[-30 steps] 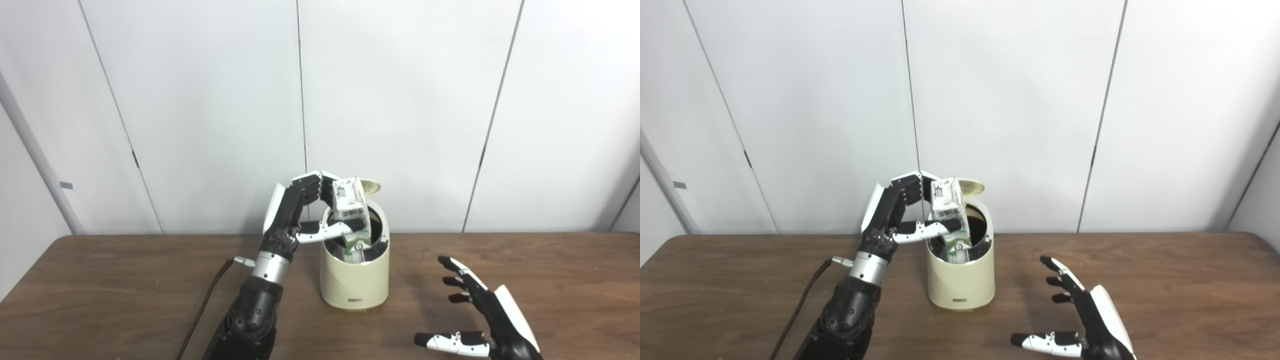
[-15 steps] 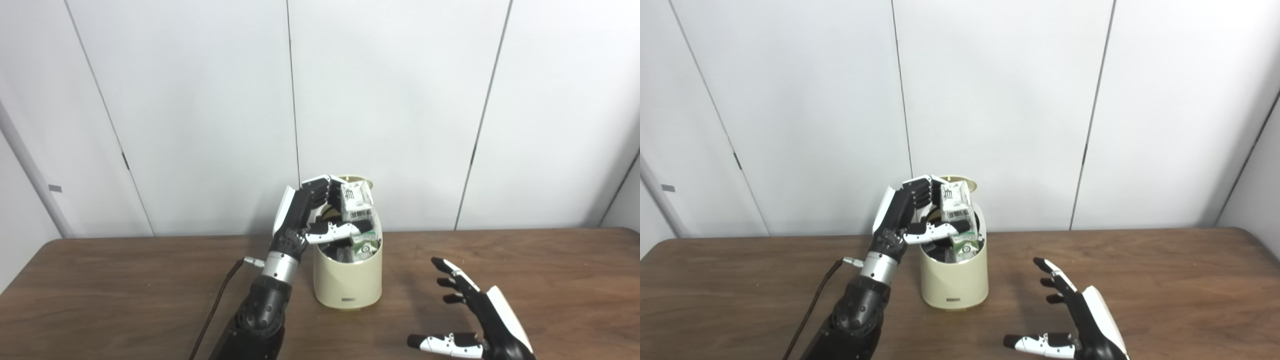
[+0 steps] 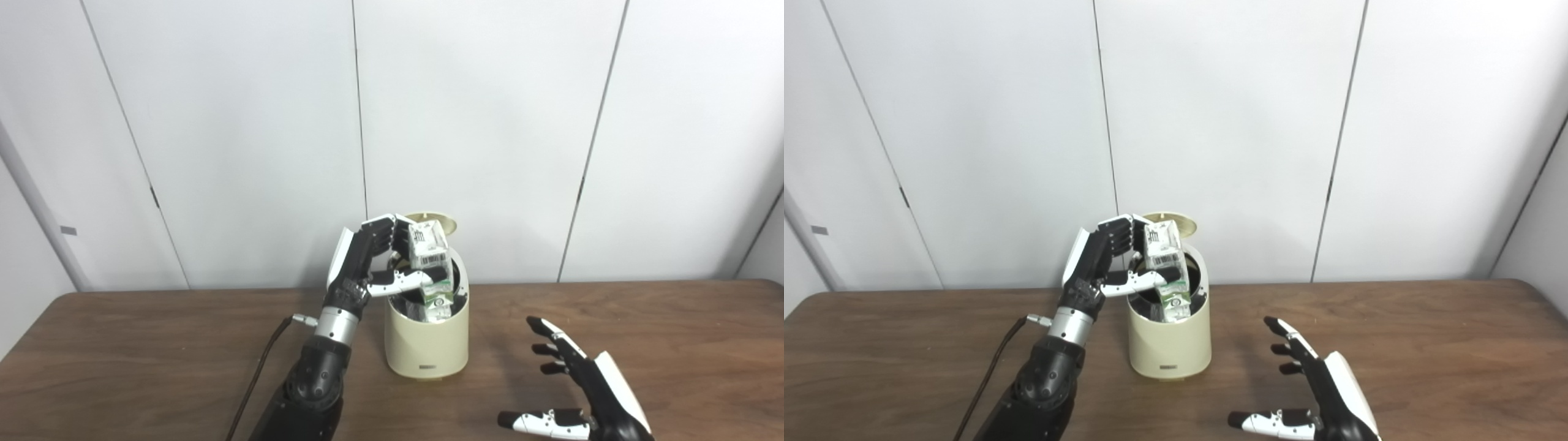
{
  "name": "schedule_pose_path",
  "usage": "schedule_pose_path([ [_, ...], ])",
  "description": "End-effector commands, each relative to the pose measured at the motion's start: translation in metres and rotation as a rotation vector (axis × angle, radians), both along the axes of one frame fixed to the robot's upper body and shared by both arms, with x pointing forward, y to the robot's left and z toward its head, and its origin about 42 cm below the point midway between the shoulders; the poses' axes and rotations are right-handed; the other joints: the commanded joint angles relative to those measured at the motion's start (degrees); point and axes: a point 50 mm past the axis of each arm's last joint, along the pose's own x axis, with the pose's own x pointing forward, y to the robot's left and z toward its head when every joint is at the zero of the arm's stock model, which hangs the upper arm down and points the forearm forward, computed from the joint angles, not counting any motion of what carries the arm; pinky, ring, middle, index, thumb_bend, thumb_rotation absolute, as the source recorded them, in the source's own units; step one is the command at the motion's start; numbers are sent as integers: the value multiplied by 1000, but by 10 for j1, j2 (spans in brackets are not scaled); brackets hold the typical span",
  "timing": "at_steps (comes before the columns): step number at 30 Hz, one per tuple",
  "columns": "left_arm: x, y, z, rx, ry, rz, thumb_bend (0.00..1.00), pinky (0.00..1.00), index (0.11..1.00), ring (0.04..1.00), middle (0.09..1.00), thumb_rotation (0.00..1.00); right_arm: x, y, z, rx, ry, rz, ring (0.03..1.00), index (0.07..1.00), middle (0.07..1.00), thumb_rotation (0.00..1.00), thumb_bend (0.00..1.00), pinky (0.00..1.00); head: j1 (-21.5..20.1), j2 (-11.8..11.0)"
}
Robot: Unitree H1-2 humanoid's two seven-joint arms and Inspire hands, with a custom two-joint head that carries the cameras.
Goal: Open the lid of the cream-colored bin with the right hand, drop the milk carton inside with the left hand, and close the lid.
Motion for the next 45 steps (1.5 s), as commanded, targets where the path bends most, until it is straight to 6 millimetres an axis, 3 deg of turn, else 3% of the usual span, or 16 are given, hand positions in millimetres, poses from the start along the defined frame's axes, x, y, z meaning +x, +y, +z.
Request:
schedule_pose_path([
  [1, 10, -2, 44, -35, -129, 5, 505, 463, 510, 448, 476, 0, 1, 1, 11, 2, -74, 1, 817, 892, 895, 224, 787, 718, 0, 0],
  [24, 17, 6, 46, 20, -161, 93, 504, 495, 506, 456, 480, 0, -4, 1, 6, -2, -58, -1, 817, 895, 893, 268, 787, 738, -3, 7],
  [45, 15, 0, 28, 65, -191, 199, 505, 493, 497, 464, 479, 0, -12, -2, 7, 7, -40, -4, 818, 901, 897, 249, 784, 730, -3, 20],
])
